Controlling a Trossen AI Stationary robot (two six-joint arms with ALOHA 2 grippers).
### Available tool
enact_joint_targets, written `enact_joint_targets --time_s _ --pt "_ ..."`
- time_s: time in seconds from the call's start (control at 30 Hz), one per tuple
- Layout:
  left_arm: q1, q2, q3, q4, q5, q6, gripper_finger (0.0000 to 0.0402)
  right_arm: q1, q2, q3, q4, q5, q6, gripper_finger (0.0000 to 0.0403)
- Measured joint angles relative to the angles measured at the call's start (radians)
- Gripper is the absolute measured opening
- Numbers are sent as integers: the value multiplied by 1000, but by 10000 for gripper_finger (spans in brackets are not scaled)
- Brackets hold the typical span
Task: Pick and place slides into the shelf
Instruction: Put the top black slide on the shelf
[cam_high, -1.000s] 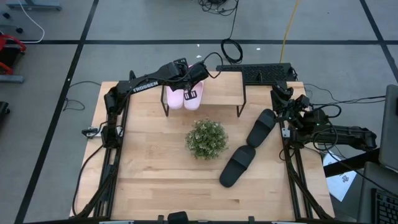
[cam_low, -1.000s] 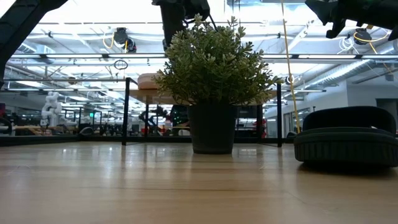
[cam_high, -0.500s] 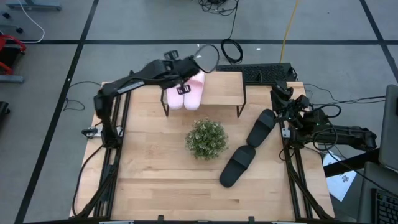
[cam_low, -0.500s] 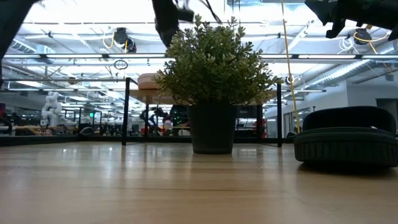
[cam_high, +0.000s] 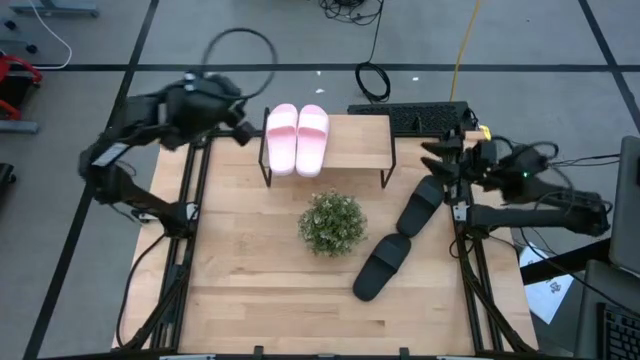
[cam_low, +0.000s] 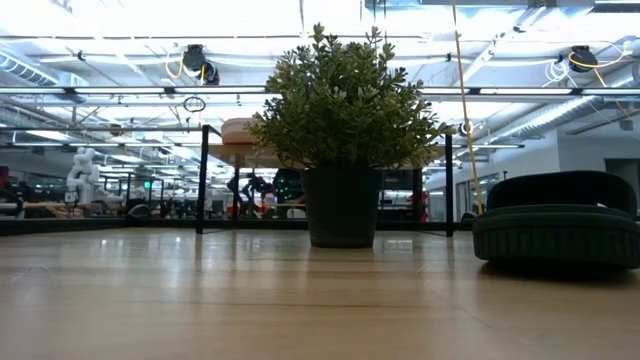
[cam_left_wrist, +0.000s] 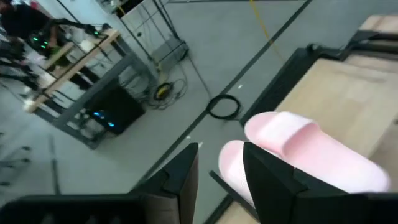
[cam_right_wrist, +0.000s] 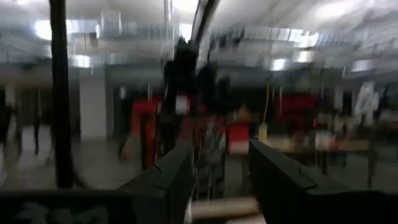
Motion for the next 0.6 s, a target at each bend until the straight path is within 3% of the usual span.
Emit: enact_joint_targets --time_s 0.17,0.33,0.5,0.6 --pt "-61 -48 0 -88 4 -95 134 78 187 272 -495 55 -28 148" --pt "-101 -55 0 -194 5 -170 134 156 363 450 -983 157 78 148" --pt "-113 -45 -1 -249 4 -204 134 198 483 503 -1362 158 277 148" --pt "-113 -44 -2 -253 -10 -204 134 219 526 486 -1503 158 370 148"
